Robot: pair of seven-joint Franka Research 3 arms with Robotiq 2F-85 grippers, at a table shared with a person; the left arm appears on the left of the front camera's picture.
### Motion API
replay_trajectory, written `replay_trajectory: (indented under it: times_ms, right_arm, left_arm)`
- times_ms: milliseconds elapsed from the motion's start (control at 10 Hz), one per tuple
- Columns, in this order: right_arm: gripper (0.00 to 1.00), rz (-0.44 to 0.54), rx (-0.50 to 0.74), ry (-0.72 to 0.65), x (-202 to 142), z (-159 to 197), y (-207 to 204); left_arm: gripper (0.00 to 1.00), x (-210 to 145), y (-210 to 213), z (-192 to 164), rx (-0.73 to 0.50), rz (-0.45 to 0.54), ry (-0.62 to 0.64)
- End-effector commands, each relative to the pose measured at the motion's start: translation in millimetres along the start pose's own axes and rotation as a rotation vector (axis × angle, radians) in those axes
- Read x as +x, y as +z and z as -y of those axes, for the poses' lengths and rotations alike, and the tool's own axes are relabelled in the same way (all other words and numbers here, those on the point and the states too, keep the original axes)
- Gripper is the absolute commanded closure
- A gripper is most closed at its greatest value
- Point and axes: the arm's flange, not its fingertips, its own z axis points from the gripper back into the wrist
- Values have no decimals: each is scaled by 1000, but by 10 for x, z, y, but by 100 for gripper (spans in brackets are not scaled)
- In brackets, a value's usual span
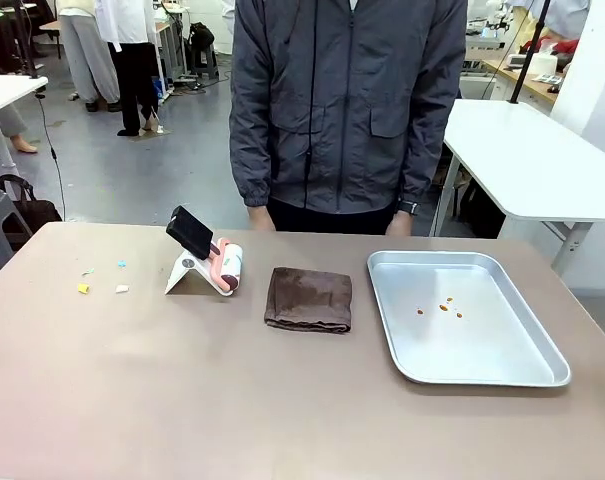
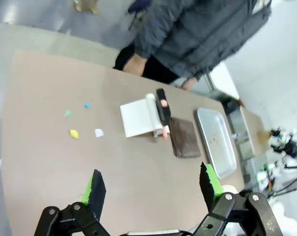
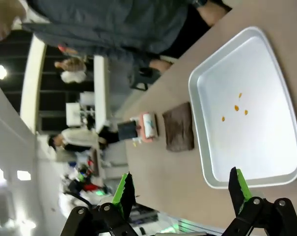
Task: Clean the surface of the table.
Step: Hold the Lint Roller with your left hand and the towel with your right hand.
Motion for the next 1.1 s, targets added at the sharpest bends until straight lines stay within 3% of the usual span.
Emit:
replay_trajectory:
  times_ms: [0, 300, 600, 700, 1000]
  right_arm:
    - [0, 33, 116, -82, -244, 629, -112]
    - [0, 81, 204, -180, -92, 1168, -36]
    - [0, 109, 190, -198, -68, 1351, -54]
    - [0, 92, 200, -236, 139, 1331, 88]
    - [0, 92, 200, -236, 139, 1331, 88]
  left_arm:
    - [0, -542, -43, -304, -54, 83, 56]
    - [0, -761, -145, -483, -50, 145, 207]
    - [0, -783, -362, -349, -28, 158, 247]
    - [0, -146, 45, -698, -52, 120, 260]
    - [0, -146, 45, -698, -52, 120, 260]
